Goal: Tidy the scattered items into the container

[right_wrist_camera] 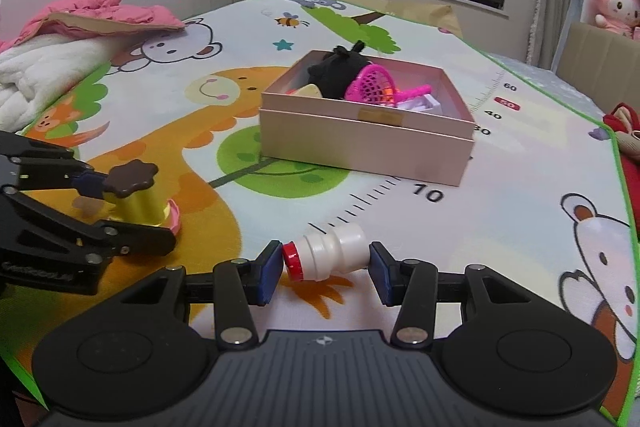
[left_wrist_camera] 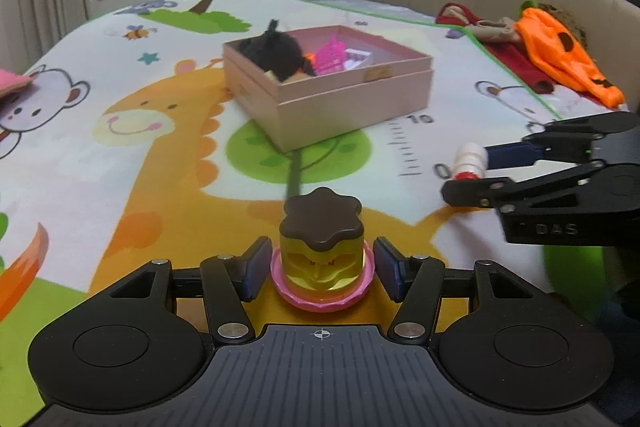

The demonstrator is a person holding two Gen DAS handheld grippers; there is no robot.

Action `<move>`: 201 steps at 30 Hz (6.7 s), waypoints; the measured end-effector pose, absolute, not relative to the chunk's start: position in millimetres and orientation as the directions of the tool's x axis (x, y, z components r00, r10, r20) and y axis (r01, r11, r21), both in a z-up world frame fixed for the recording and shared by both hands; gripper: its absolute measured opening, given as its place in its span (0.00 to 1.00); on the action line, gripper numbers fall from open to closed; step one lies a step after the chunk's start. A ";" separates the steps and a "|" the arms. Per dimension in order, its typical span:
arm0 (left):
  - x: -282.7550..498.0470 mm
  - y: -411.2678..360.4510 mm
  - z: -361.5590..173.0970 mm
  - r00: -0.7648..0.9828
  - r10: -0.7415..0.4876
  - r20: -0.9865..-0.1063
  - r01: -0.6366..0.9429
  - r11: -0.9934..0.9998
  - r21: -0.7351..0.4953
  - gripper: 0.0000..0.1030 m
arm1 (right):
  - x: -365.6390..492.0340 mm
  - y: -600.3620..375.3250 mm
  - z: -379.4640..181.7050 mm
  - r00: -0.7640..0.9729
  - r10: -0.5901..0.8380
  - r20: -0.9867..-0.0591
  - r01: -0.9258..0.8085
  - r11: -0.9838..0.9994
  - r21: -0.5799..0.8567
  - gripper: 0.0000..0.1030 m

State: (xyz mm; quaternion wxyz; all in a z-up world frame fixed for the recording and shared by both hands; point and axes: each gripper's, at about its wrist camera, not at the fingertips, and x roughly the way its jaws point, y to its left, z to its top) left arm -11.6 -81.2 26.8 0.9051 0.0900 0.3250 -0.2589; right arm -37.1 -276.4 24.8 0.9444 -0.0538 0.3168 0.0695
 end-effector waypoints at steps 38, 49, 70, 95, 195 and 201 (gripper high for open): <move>111.0 -115.3 38.4 0.717 -0.459 -0.524 0.489 0.868 -0.091 0.92 | 142.2 -378.8 51.9 0.820 0.171 -0.547 0.008 0.951 0.309 0.67; 116.8 -92.4 37.1 0.678 -0.541 -0.498 0.548 0.823 -0.149 0.92 | 161.2 -323.2 46.6 0.792 0.137 -0.595 -0.006 0.976 0.216 0.75; 115.1 -64.4 4.9 0.757 -0.122 -0.642 0.115 0.992 -0.053 1.00 | 119.9 -286.9 26.0 0.810 0.124 -0.574 -0.043 0.987 0.152 1.00; 108.2 -75.4 -8.0 0.777 -0.026 -0.630 0.062 0.997 0.035 1.00 | 107.4 -278.1 -15.0 0.772 0.071 -0.632 -0.076 0.997 0.019 1.00; 108.2 -74.4 -7.5 0.774 -0.038 -0.631 0.065 0.998 0.020 1.00 | 107.7 -270.8 -14.8 0.772 0.047 -0.634 -0.074 0.997 -0.016 1.00; 108.3 -74.1 -7.7 0.774 -0.038 -0.632 0.065 0.998 0.020 1.00 | 107.6 -270.7 -15.0 0.772 0.047 -0.634 -0.074 0.997 -0.016 1.00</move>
